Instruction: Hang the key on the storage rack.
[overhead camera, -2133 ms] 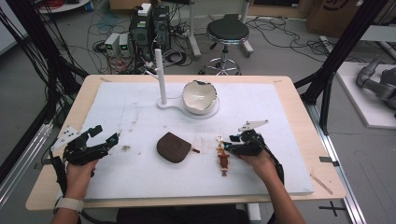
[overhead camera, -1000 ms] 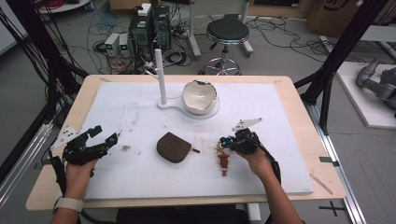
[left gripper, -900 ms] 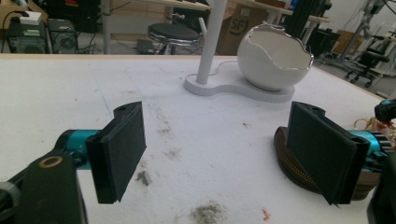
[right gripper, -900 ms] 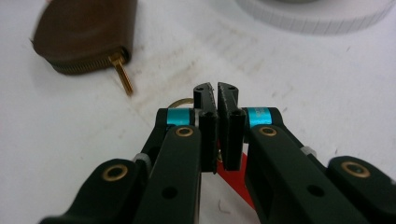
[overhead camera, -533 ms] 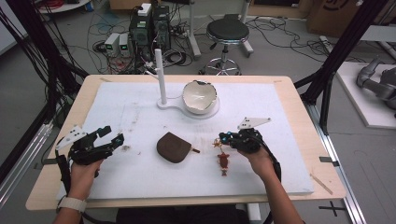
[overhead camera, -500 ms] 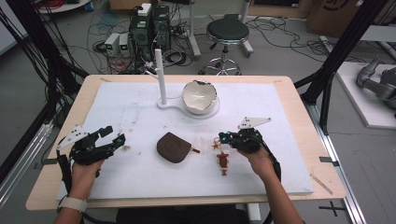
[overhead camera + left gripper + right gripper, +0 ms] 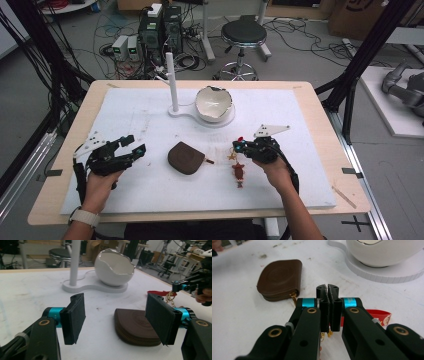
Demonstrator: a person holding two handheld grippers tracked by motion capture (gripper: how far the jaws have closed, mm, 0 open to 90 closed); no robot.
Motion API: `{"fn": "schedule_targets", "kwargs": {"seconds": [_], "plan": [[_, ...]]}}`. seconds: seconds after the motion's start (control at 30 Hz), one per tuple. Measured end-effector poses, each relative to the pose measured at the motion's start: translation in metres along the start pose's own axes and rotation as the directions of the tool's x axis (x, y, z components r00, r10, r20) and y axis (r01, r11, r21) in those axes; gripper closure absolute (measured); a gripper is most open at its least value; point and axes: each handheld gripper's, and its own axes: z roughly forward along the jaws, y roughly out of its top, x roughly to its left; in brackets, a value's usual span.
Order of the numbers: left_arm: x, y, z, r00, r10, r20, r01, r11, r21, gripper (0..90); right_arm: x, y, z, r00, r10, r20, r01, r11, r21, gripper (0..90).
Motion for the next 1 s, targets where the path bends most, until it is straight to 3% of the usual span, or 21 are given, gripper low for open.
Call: {"fn": "schedule_targets", "kwargs": {"seconds": [0.2, 0.3, 0.4, 0.57, 0.7, 0.87, 1.0], "plan": [[-0.024, 0.008, 0.039, 0.9945, 0.051, 0.092, -0.057, 0.9961, 0.067, 32.3, 0.0, 0.003, -0.004, 0.9999, 0.01, -0.011, -0.01, 1.0, -0.026, 89.6], [-0.036, 0.007, 0.058, 0.9907, 0.083, 0.108, -0.094, 0.9905, 0.1, 32.3, 0.0, 0.004, -0.006, 0.9999, 0.008, -0.01, -0.008, 0.999, -0.035, 89.6], [-0.039, 0.004, 0.062, 0.9901, 0.098, 0.1, -0.109, 0.9872, 0.116, 32.3, -0.001, 0.003, -0.007, 0.9999, 0.013, -0.002, -0.013, 0.999, -0.044, 89.6], [-0.022, 0.003, 0.048, 0.9979, 0.059, 0.027, -0.061, 0.9935, 0.096, 32.2, 0.002, 0.009, -0.011, 0.9998, 0.01, -0.019, -0.012, 0.997, -0.073, 89.6], [-0.004, 0.004, 0.03, 0.9985, 0.034, -0.043, -0.031, 0.9971, 0.07, 32.2, 0.008, 0.02, -0.011, 0.9993, -0.006, -0.036, 0.002, 0.996, -0.092, 89.8], [0.017, 0.006, 0.003, 0.9925, -0.006, -0.122, 0.009, 0.9997, 0.022, 32.2, 0.011, 0.036, -0.01, 0.9988, -0.01, -0.047, 0.005, 0.994, -0.105, 89.8], [0.033, 0.005, -0.022, 0.9789, -0.032, -0.202, 0.029, 0.9994, -0.019, 32.2, 0.01, 0.056, -0.01, 0.9979, -0.021, -0.061, 0.013, 0.991, -0.13, 89.8]]}}
